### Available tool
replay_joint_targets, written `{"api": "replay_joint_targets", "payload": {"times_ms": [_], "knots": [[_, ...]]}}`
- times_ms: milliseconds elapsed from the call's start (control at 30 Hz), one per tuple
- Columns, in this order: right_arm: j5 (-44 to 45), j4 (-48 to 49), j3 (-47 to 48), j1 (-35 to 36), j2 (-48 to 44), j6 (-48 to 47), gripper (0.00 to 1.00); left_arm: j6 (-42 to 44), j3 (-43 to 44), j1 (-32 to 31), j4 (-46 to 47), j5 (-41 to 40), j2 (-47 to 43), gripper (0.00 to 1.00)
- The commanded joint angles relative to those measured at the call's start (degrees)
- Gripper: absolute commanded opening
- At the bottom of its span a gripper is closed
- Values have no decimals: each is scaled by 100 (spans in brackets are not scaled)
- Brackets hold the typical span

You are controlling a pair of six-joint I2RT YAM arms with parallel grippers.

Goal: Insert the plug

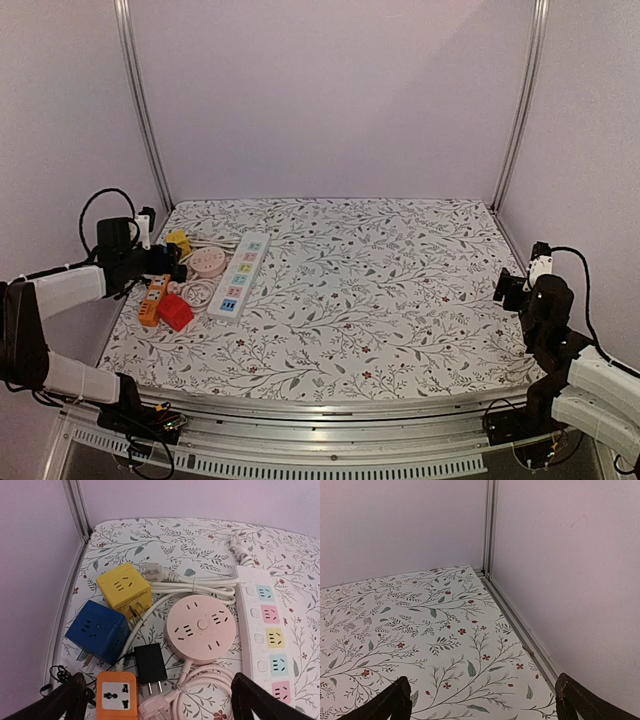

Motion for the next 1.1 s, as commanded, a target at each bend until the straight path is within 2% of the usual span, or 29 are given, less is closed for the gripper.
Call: {"api": "replay_joint_targets", "payload": {"times_ms": [0, 100, 233, 333, 400, 533, 667, 767, 833, 1067], "knots": [[93, 24, -62, -32, -12, 6, 99, 65, 199, 1, -90, -56, 8, 99], [242, 57, -47, -28, -11, -1, 99, 819, 506, 1, -661, 398, -21, 99], [56, -115, 298, -25, -103, -129, 99, 2382, 1408, -47, -2603, 1727, 77, 99], [-401, -790, 844, -31, -131, 21, 99, 2883, 1938, -346, -3686, 1768, 242, 96], [-814, -1195, 1181, -25, -57, 141, 99, 3185, 2008, -749, -4043, 1486, 368, 91], [-1472, -1982, 1796, -29, 213, 442, 99, 3653, 1930, -1383, -4161, 772, 691, 88], [-2185, -2525, 2477, -25, 680, 472, 99, 3946, 2252, -1493, -3992, 114, 1396, 81], [-2871, -2593, 2707, -29, 928, 600, 99, 4046, 2666, -1575, -3949, -468, 2226, 73], [-3120, -2599, 2791, -25, 1010, 683, 99, 4106, 2842, -1679, -4025, -533, 2616, 69], [-3460, -2638, 2716, -1, 992, 1008, 99, 4576, 2528, -2294, -3482, -1552, 3183, 65]]}}
